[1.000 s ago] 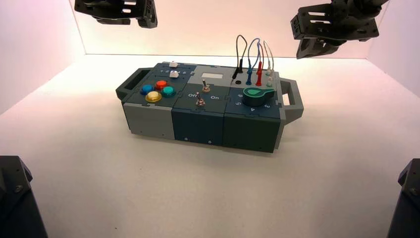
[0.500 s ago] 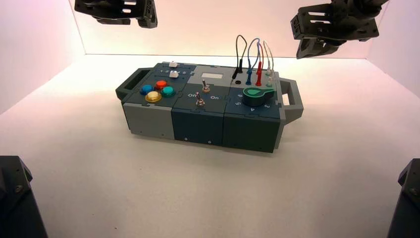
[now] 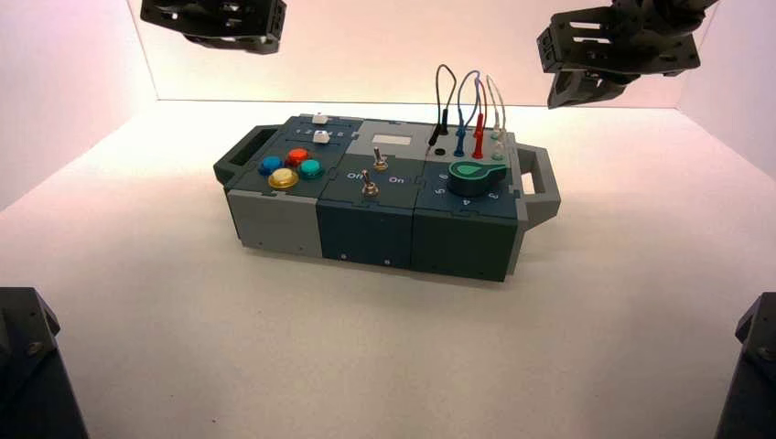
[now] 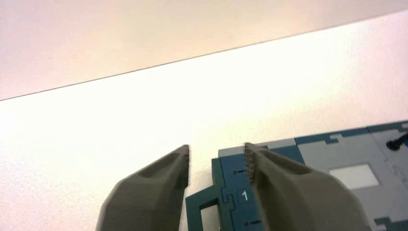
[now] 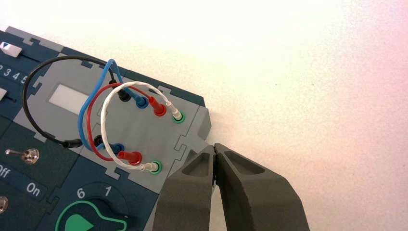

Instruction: Close left gripper.

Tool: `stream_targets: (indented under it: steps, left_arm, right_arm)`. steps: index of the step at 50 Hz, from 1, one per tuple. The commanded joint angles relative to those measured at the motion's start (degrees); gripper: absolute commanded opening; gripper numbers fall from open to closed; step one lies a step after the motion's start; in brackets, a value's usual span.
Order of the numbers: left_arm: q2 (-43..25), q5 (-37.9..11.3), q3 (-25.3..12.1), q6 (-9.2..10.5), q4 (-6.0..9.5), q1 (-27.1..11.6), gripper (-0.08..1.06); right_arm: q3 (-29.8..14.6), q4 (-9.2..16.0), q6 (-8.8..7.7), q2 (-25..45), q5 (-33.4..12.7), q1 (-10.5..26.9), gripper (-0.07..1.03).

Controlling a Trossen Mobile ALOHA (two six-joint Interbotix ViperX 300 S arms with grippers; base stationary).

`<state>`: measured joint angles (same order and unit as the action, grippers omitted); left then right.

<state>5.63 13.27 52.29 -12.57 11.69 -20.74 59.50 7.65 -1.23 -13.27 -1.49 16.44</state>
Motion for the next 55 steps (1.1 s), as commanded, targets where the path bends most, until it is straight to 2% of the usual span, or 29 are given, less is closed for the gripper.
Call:
stream_targets:
  steps: [1, 21, 55]
  left_arm:
    - [2.02, -1.76, -1.14, -0.79, -0.35, -0.62, -0.04]
    - [3.43, -2.37, -0.79, -1.14, -0.44, -0.7, -0.03]
    - [1.14, -2.02, -1.41, -1.14, -0.44, -0.62, -0.03]
  right_arm:
    - [-1.05, 0.09, 0.0, -0.88, 0.26, -0.18, -0.02]
    - [-1.05, 0.09, 0.0, -0.97, 0.26, -0.18, -0.02]
    - [-1.41, 0.09, 0.0, 0.26, 0.26, 0.09, -0.02]
